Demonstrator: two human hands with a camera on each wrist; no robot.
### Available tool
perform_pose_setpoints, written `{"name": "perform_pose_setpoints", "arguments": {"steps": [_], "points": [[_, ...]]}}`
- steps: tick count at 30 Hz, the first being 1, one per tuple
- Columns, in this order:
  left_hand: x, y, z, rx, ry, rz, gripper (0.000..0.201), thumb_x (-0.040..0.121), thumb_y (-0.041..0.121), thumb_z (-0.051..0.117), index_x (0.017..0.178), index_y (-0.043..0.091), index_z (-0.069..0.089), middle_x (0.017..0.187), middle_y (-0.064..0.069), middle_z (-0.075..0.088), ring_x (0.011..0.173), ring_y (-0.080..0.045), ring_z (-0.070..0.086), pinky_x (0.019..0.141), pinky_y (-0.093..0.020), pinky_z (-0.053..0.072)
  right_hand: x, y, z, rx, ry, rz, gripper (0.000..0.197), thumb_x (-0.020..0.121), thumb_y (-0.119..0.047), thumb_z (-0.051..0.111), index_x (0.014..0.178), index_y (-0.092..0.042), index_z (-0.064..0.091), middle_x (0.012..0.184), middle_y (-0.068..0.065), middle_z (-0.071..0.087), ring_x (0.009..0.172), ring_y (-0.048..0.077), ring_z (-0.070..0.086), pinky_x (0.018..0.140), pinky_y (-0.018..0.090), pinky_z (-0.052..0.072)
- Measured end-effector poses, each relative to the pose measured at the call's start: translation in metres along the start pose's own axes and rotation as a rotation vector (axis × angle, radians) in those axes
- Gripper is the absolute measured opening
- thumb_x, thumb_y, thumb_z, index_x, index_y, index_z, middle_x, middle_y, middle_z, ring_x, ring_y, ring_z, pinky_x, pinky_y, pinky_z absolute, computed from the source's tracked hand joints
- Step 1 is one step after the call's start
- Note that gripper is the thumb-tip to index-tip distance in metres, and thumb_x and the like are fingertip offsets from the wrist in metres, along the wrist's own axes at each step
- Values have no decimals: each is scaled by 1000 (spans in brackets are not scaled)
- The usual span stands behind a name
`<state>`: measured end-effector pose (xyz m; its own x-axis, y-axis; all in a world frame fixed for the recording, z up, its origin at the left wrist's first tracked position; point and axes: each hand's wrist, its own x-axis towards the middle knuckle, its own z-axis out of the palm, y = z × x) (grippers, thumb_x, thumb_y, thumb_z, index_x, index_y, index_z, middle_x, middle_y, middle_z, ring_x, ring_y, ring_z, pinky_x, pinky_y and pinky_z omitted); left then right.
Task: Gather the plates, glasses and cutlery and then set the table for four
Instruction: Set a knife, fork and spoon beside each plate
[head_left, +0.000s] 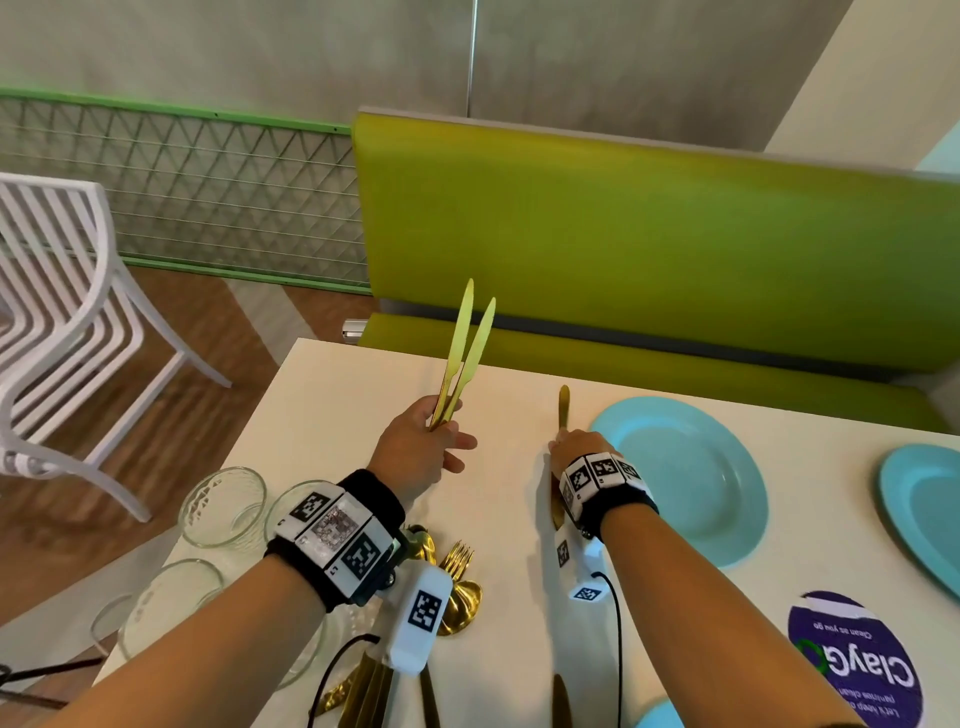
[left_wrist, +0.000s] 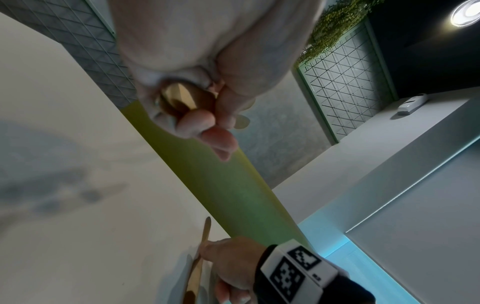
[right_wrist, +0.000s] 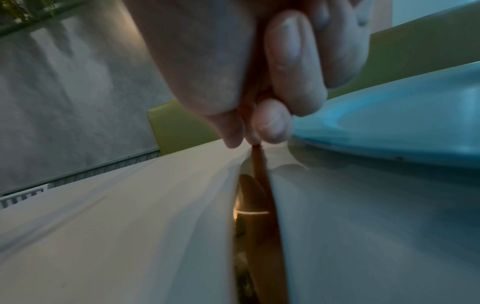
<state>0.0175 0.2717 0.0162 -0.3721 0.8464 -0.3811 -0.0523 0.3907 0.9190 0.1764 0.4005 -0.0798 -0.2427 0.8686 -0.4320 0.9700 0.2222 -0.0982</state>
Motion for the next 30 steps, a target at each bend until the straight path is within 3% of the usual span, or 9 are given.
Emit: {"name": "perform_pose_setpoints", "arguments": {"steps": [5, 8, 11, 14, 18, 21, 24, 27, 30], "points": [[-5, 0, 2, -12, -11, -11, 21, 96, 9, 41, 110, 19, 53, 79, -3, 67, 52, -14, 52, 49, -22, 33, -16, -13, -20, 52, 34, 54, 47, 100, -29, 27, 146, -21, 24, 127, 8, 59, 114, 28, 56, 83, 37, 45], [-11, 3, 5, -33, -30, -39, 21, 96, 10, 40, 110, 18, 52, 78, -3, 67, 50, -12, 49, 46, -20, 31, -44, -24, -41, 111, 92, -23, 44, 101, -32, 27, 145, -31, 28, 138, 11, 49, 120, 31, 52, 94, 41, 45], [-19, 8, 9, -92, -59, -91, 21, 96, 12, 34, 105, 15, 52, 74, -6, 67, 49, -12, 42, 39, -19, 28, -82, -31, -59, 183, 175, -140, 41, 100, -38, 32, 140, -37, 38, 132, 13, 55, 116, 31, 55, 93, 40, 46], [-34, 16, 13, -116, -105, -96, 24, 96, 13, 28, 96, 12, 52, 67, -7, 66, 48, -13, 38, 39, -20, 26, -116, -34, -67, 162, 394, -325, 36, 98, -30, 42, 132, -32, 52, 111, 8, 67, 100, 30, 62, 81, 36, 50], [-64, 25, 21, -3, -251, -75, 27, 94, 8, 27, 84, 9, 52, 63, -8, 64, 47, -12, 34, 41, -21, 22, -161, -35, -67, 162, 621, -516, 24, 82, -20, 55, 97, -23, 74, 77, 5, 68, 61, 29, 66, 50, 34, 52], [-87, 26, 29, 82, -341, -65, 29, 94, 7, 27, 83, 7, 54, 59, -9, 64, 46, -12, 34, 38, -18, 22, -195, -27, -67, 80, 610, -472, 21, 85, -21, 56, 94, -22, 75, 85, 4, 69, 72, 28, 68, 58, 29, 48], [-109, 26, 41, 166, -397, -14, 30, 93, 7, 26, 83, 3, 55, 64, -12, 64, 40, -10, 33, 35, -15, 22, -231, -12, -66, 205, 519, -211, 24, 94, -32, 51, 103, -22, 71, 104, 2, 68, 95, 24, 63, 72, 28, 45], [-133, 24, 58, 179, -465, 23, 31, 91, 6, 27, 81, 4, 56, 55, -5, 61, 32, -6, 31, 32, -13, 20, -261, 6, -58, 441, 463, 37, 37, 89, -46, 54, 82, -12, 67, 82, 8, 67, 76, 22, 59, 65, 28, 44], [-161, 15, 79, 154, -581, 54, 30, 90, 9, 29, 83, 7, 58, 58, -6, 62, 42, -12, 35, 40, -19, 22, -287, 25, -47, 762, 397, 113, 34, 90, -40, 56, 64, -18, 61, 61, -1, 61, 53, 13, 55, 50, 24, 47]]}}
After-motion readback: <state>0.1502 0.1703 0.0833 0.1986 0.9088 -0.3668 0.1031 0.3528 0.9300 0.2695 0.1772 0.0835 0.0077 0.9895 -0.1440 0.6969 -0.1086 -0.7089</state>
